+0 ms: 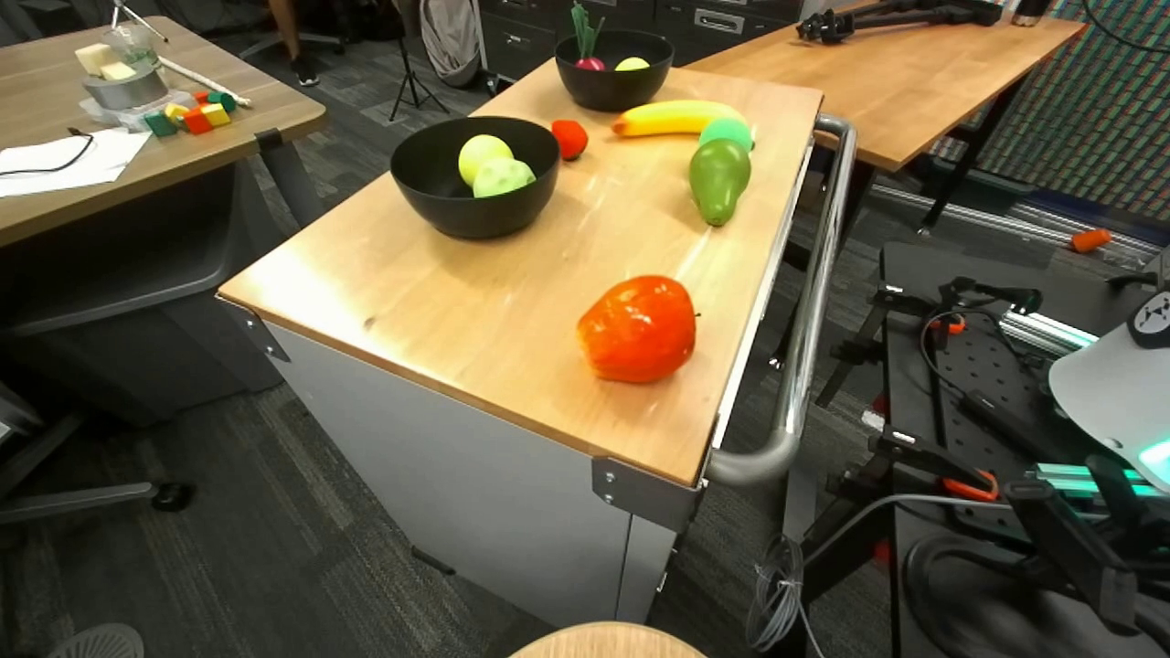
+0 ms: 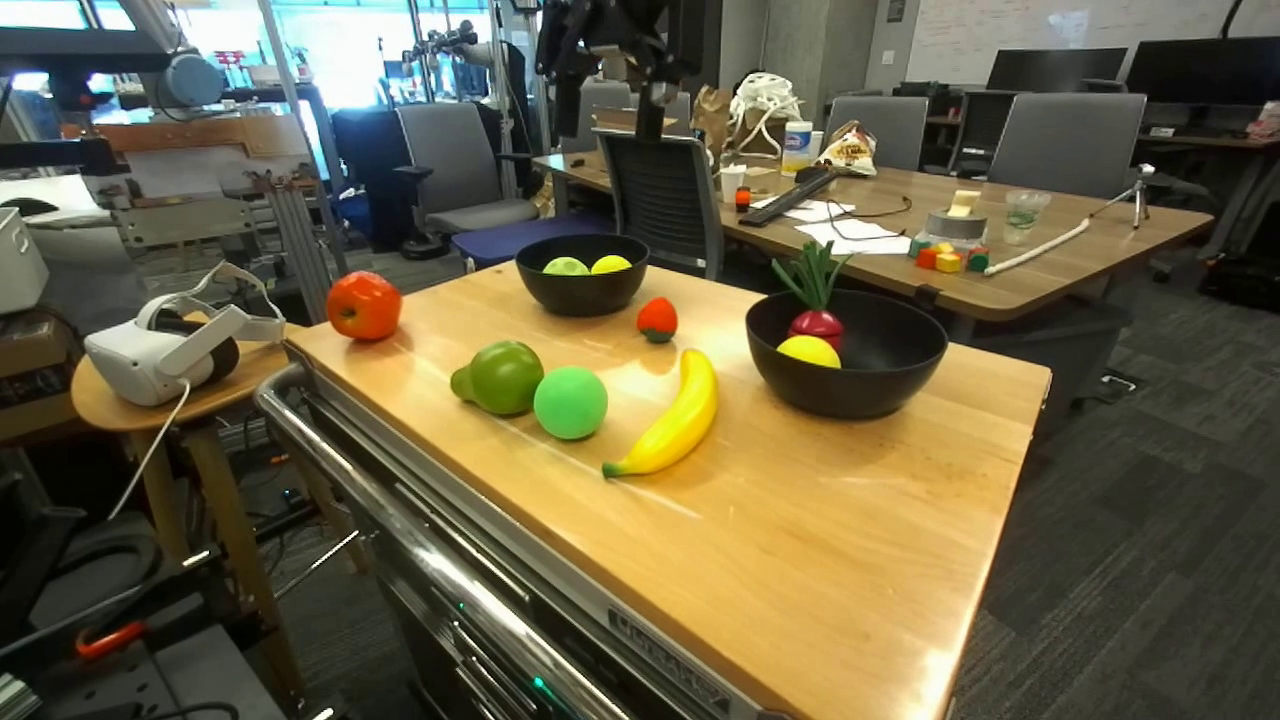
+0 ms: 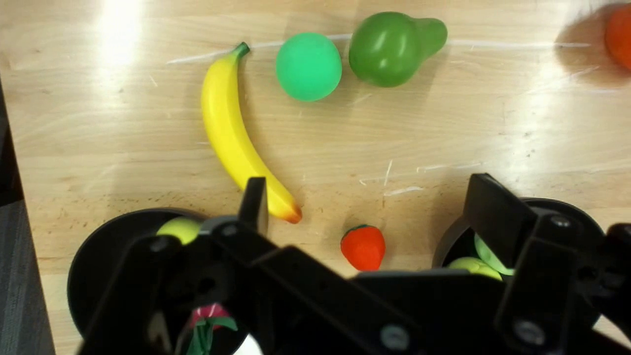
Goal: Put the fruits and vegetables in the black bowls
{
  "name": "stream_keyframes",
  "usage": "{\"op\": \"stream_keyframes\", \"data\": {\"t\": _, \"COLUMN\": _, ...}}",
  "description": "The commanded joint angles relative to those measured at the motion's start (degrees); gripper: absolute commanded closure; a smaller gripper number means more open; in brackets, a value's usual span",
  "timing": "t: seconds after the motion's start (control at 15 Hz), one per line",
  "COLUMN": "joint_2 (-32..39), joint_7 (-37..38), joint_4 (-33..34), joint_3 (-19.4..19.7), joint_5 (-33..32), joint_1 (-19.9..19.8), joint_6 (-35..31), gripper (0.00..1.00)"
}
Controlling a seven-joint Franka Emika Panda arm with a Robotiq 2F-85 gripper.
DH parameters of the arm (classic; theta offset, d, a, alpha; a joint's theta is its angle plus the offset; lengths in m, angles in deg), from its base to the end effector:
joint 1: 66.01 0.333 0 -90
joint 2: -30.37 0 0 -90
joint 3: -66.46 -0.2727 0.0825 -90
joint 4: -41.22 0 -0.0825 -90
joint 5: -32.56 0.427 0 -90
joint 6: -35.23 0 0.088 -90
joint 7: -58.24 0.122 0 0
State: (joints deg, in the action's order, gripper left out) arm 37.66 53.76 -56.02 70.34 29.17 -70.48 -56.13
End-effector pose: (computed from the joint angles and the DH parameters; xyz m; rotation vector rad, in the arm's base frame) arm 0.6011 -0.0942 0.4274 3.0775 -0.0920 -0.3645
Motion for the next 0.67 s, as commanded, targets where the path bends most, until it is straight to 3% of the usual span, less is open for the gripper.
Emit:
{"op": "stream_keyframes", "data": {"t": 0.0, "joint_2": 0.0, "joint_7": 0.0, "joint_4": 0.1, "joint_3": -0.1, "joint_5": 0.1, "joint_1": 0.1, "joint_6": 0.2, "gripper": 0.00}}
{"op": "stream_keyframes", "data": {"t": 0.4, "joint_2": -7.2, "joint_7": 9.5, "joint_4": -15.0, "joint_3": 2.4, "joint_5": -10.1, "joint_1": -1.0, "joint_6": -12.0, "gripper": 0.00}}
{"op": "stream_keyframes", "data": {"t": 0.6, "joint_2": -11.5, "joint_7": 13.5, "joint_4": -23.0, "joint_3": 5.2, "joint_5": -7.7, "joint_1": -3.6, "joint_6": -18.2, "gripper": 0.00}}
